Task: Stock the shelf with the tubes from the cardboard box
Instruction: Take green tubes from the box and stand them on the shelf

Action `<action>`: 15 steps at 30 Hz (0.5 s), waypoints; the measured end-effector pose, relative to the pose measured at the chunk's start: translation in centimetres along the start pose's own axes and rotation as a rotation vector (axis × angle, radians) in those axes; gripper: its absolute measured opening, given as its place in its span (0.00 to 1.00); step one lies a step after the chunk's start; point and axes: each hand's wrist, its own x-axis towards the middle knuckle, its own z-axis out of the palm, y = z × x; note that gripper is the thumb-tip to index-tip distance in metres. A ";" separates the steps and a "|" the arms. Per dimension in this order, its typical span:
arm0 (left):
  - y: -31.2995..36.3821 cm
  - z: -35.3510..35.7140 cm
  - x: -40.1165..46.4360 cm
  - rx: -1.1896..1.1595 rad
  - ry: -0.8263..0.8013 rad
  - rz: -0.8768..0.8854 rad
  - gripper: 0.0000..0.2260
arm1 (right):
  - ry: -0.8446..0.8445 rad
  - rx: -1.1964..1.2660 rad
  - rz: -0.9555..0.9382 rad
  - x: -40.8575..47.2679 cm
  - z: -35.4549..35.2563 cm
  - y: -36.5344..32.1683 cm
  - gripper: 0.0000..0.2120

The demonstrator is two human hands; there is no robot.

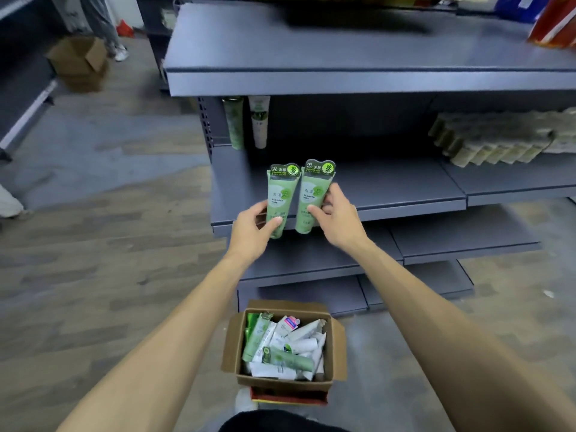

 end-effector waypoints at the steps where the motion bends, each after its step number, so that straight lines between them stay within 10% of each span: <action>1: -0.1 -0.6 0.5 0.002 0.007 0.010 0.17 | 0.000 0.001 -0.002 0.4 0.6 -0.5 0.11; 15: -4.0 -5.9 4.8 0.040 0.063 0.025 0.16 | 0.027 -0.012 0.011 4.5 7.9 -2.8 0.12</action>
